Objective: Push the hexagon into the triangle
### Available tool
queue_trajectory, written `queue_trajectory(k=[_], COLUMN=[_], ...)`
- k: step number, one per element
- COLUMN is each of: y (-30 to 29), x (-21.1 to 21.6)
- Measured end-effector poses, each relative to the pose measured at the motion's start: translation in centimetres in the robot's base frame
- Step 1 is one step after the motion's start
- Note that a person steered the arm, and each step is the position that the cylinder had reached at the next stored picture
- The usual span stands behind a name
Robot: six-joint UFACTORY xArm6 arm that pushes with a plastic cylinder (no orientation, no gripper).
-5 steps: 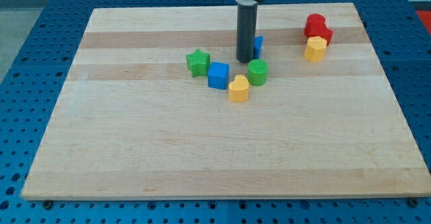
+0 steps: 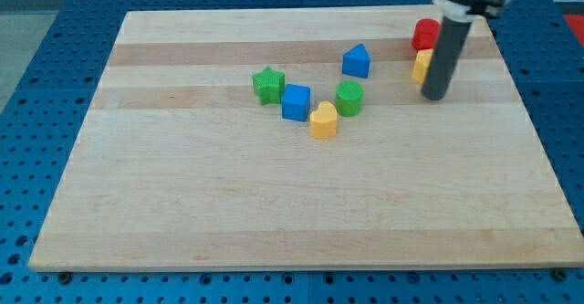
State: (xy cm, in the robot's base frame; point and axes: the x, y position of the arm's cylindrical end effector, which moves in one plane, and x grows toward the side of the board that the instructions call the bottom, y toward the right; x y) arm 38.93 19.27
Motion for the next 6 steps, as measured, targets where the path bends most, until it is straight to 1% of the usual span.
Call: queue_trajectory(k=[1, 3, 6], y=[2.5, 2.3, -2.3], x=[-0.2, -2.9, -4.9])
